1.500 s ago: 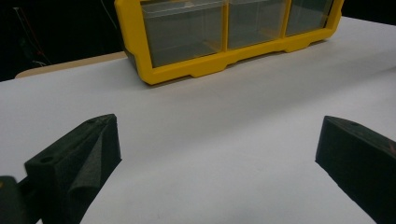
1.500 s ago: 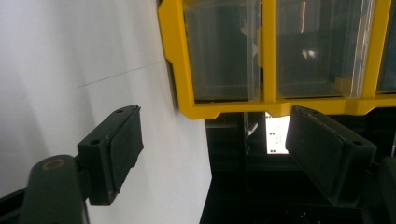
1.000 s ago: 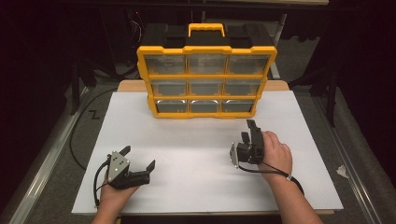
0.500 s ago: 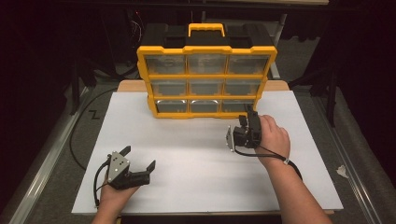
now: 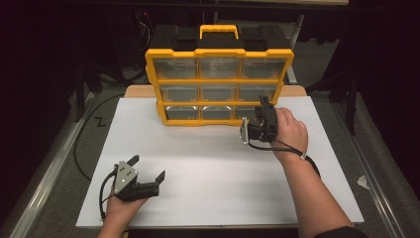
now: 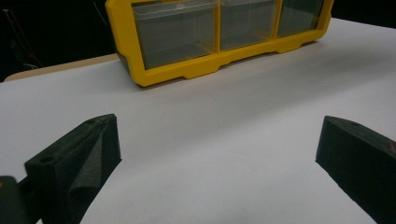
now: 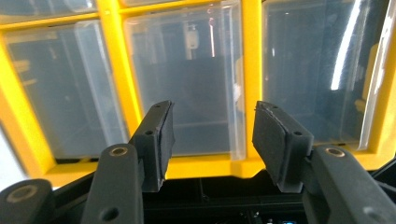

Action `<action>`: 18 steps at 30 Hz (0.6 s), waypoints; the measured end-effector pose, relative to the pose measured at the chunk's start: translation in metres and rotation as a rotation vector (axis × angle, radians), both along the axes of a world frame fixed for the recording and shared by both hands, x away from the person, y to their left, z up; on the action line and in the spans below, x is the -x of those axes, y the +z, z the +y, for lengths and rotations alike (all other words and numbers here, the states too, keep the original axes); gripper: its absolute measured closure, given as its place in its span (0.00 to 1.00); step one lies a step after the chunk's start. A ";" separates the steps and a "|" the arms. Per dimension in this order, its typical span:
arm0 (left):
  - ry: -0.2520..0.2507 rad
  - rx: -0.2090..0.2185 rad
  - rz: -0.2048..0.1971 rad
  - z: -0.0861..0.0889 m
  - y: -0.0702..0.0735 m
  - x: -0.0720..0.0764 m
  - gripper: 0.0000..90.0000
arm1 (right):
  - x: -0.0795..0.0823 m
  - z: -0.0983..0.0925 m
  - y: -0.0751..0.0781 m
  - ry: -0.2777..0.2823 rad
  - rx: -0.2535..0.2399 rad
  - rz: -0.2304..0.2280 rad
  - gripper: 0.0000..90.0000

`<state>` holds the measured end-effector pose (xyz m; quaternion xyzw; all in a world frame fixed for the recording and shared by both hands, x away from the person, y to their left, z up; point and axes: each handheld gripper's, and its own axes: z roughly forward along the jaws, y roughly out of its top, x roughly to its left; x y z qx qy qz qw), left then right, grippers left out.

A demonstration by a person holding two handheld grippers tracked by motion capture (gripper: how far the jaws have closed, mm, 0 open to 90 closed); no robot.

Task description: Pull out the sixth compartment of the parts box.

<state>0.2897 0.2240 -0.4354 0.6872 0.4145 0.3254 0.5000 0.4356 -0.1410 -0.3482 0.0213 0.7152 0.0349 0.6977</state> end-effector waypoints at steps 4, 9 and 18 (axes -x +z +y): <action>-0.001 0.002 0.003 0.001 0.000 0.000 0.01 | -0.011 0.003 0.003 -0.008 -0.006 0.000 0.60; 0.000 0.005 0.007 0.001 -0.001 -0.001 0.01 | -0.022 0.005 0.009 -0.020 0.022 0.010 0.64; 0.002 0.011 0.012 0.002 -0.001 0.000 0.01 | -0.033 0.008 0.009 -0.015 0.036 -0.016 0.70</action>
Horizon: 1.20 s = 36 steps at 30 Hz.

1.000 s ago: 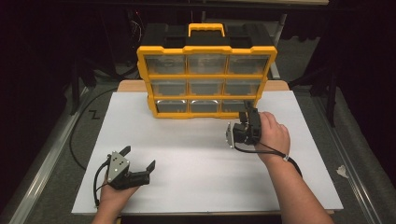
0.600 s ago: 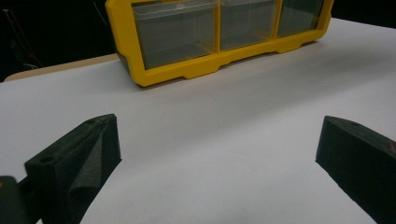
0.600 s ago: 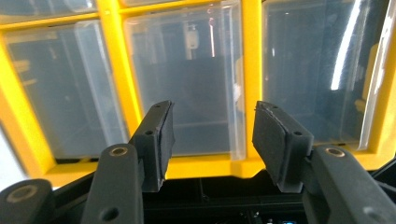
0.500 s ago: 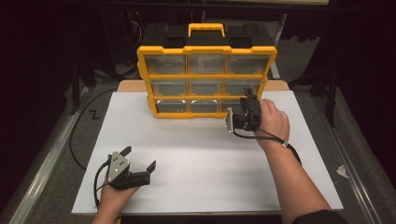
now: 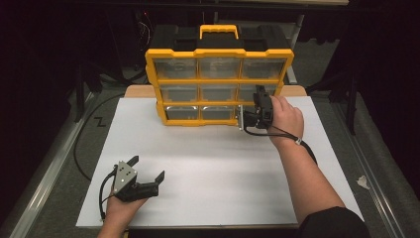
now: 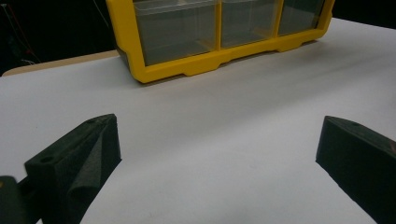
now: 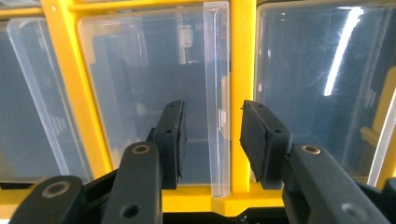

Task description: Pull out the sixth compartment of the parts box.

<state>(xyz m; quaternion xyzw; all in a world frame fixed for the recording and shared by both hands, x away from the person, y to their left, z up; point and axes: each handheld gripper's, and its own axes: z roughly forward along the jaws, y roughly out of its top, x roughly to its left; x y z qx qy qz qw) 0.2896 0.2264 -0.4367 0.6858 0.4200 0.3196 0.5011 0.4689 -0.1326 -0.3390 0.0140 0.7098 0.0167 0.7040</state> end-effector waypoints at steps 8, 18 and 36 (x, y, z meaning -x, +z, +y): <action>0.001 0.008 -0.001 0.001 0.000 0.000 0.01 | -0.006 -0.002 0.001 -0.012 0.042 0.010 0.75; -0.002 0.008 0.009 0.000 -0.002 -0.001 0.01 | -0.010 -0.004 0.002 -0.011 0.073 -0.003 0.77; -0.001 0.007 0.005 0.000 -0.002 -0.001 0.01 | -0.012 -0.001 -0.001 -0.004 0.077 -0.036 0.88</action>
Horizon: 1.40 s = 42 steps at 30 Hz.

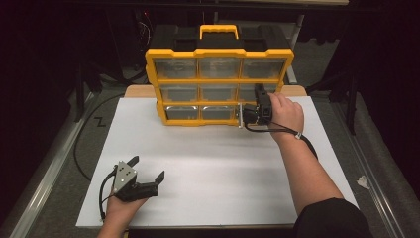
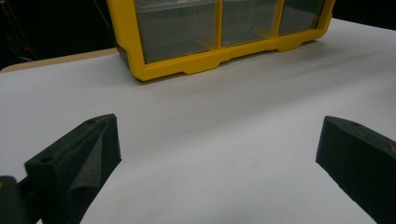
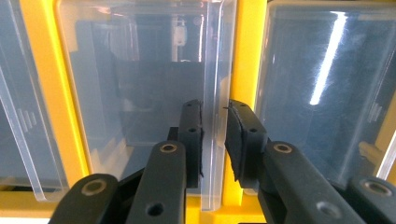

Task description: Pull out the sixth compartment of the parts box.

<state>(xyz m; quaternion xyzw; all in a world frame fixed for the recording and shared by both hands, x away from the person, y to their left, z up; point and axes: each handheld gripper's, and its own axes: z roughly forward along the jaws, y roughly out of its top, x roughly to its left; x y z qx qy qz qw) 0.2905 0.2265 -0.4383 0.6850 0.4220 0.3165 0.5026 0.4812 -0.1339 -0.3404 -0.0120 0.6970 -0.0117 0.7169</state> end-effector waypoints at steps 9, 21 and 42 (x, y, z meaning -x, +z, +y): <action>-0.001 -0.003 0.001 0.000 0.000 0.000 0.01 | 0.000 0.000 0.000 -0.002 -0.002 -0.003 0.90; -0.002 -0.001 0.001 -0.001 0.000 0.000 0.01 | 0.013 -0.001 0.000 0.004 0.010 0.004 0.90; -0.013 0.006 -0.009 -0.004 0.000 0.000 0.01 | 0.059 -0.007 -0.002 0.045 0.000 -0.008 0.90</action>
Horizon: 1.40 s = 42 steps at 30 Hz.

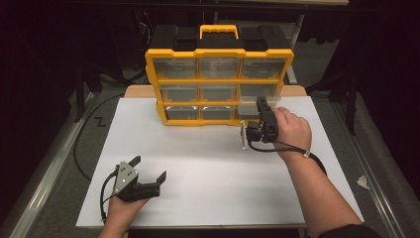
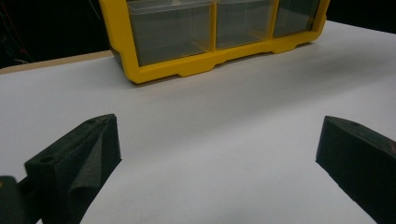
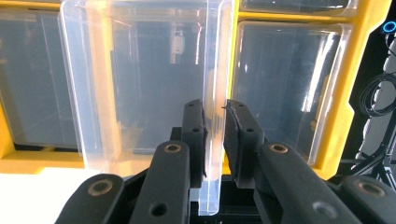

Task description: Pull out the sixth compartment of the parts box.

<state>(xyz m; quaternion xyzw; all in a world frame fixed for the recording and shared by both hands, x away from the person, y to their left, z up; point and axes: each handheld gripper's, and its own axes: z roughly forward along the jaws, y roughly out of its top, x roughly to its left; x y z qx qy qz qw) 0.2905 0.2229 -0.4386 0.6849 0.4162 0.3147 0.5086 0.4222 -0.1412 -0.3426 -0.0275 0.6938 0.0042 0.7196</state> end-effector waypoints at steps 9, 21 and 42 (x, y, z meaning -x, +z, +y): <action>-0.011 -0.006 -0.003 -0.001 0.000 -0.001 0.01 | 0.010 0.000 -0.002 0.001 -0.009 -0.001 0.90; -0.014 0.001 -0.008 0.000 0.001 -0.001 0.01 | 0.025 -0.002 -0.001 0.010 -0.001 -0.010 0.90; -0.023 0.000 -0.008 -0.001 0.001 -0.002 0.01 | 0.030 -0.003 -0.008 0.014 -0.007 -0.020 0.89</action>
